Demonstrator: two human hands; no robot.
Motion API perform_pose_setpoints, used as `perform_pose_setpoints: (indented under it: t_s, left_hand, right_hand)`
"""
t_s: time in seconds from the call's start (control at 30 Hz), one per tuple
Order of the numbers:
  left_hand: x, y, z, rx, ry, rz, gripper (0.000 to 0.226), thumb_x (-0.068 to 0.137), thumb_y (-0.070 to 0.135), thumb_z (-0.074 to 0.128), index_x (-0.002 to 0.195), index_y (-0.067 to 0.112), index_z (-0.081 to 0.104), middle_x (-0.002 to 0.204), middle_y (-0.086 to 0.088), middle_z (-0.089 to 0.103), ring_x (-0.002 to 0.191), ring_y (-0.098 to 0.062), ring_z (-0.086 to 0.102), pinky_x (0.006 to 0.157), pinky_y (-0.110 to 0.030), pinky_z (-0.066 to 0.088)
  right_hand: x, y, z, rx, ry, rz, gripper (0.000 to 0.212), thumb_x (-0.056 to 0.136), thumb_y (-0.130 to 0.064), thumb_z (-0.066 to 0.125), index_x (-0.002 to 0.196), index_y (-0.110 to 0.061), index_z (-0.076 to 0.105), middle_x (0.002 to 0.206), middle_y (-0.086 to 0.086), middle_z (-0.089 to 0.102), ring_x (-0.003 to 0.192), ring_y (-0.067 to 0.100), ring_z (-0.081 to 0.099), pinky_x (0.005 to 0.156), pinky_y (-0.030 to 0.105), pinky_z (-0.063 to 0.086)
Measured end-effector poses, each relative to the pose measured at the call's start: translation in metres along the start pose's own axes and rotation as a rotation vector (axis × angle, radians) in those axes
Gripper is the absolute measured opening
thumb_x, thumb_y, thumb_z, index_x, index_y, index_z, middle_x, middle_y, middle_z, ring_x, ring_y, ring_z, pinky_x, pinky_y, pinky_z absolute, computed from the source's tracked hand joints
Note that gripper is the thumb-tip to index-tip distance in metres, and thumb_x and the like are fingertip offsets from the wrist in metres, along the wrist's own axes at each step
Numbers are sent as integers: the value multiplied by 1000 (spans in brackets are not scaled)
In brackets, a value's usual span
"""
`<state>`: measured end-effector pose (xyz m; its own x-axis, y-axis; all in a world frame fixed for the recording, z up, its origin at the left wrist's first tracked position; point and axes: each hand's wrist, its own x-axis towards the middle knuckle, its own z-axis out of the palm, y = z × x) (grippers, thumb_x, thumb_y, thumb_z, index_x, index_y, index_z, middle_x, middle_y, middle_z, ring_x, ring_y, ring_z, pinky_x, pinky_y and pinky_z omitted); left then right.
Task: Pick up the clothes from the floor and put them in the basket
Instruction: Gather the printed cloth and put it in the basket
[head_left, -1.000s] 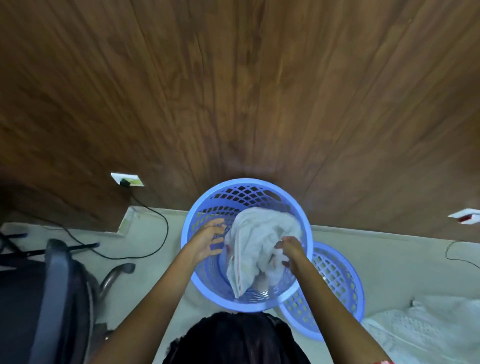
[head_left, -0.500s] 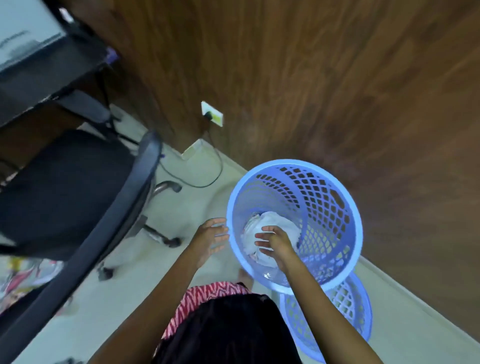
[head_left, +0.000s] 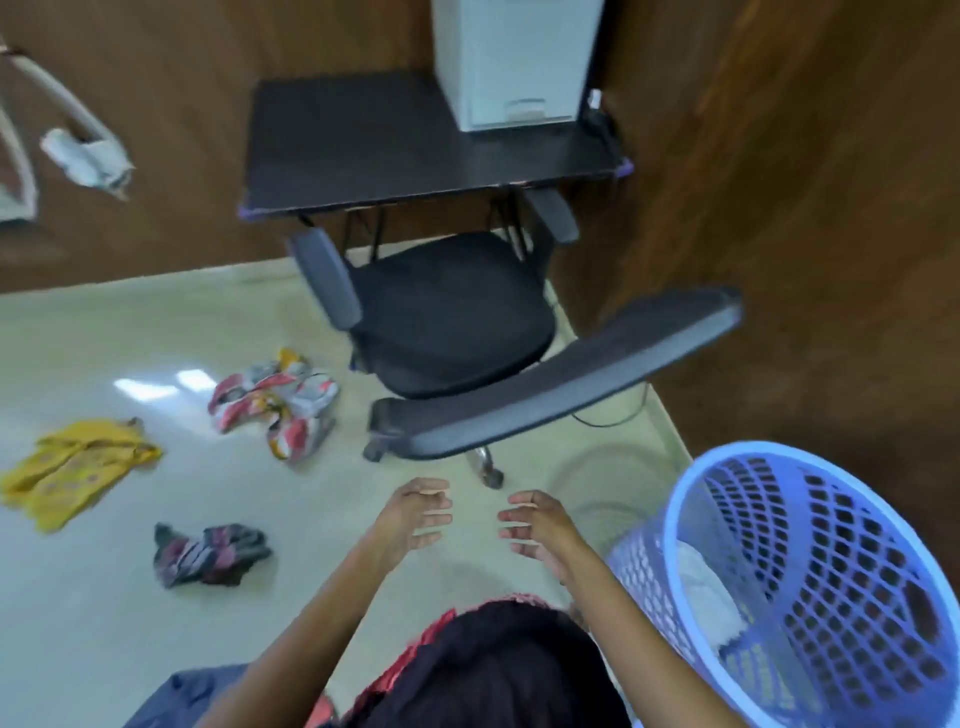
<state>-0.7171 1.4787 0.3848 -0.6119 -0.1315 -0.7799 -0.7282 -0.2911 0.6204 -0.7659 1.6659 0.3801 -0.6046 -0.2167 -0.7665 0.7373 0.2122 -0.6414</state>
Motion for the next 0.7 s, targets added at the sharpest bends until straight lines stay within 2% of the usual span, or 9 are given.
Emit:
perform_pose_setpoints:
  t_s: [0.17, 0.23, 0.37, 0.47, 0.57, 0.7]
  left_hand:
    - [-36, -13, -114, -215, 224, 39, 26, 92, 7, 35, 98, 17, 58, 90, -4, 61, 86, -22, 60, 70, -28, 44]
    - [-47, -12, -141, -287, 251, 77, 27, 93, 7, 35, 93, 19, 59, 88, -2, 62, 82, -20, 60, 69, -27, 44]
    - [-62, -14, -199, -433, 360, 107, 28, 95, 7, 35, 96, 18, 61, 95, -5, 63, 84, -21, 61, 71, -28, 45]
    - [-64, -17, -242, -548, 436, 123, 27, 94, 8, 37, 94, 18, 62, 104, -10, 64, 90, -25, 62, 73, -31, 48]
    - [-60, -12, -278, -597, 489, 134, 22, 93, 6, 43, 93, 18, 60, 98, -9, 64, 86, -23, 62, 73, -32, 48]
    - [-39, 19, -328, -647, 527, 159, 21, 92, 2, 44, 90, 16, 59, 89, -7, 61, 77, -20, 58, 67, -28, 44]
  right_hand:
    - [4, -8, 130, -194, -189, -12, 14, 90, -7, 47, 99, -16, 53, 89, 5, 66, 71, 19, 63, 64, 27, 44]
    - [2, -13, 167, -245, -262, -9, 12, 90, -7, 47, 97, -15, 53, 89, 5, 65, 71, 19, 62, 63, 27, 43]
    - [3, -29, 241, -368, -368, -27, 12, 90, -7, 48, 97, -15, 51, 86, 4, 64, 71, 18, 61, 64, 27, 45]
    - [15, -40, 290, -411, -414, -28, 11, 90, -6, 48, 94, -16, 50, 85, 3, 64, 71, 19, 61, 64, 27, 44]
    - [36, -54, 333, -442, -431, -28, 13, 89, -5, 48, 90, -18, 51, 86, 3, 64, 72, 20, 62, 63, 28, 45]
    - [74, -82, 386, -464, -423, -30, 12, 90, -6, 47, 95, -16, 51, 88, 4, 64, 72, 20, 61, 61, 27, 45]
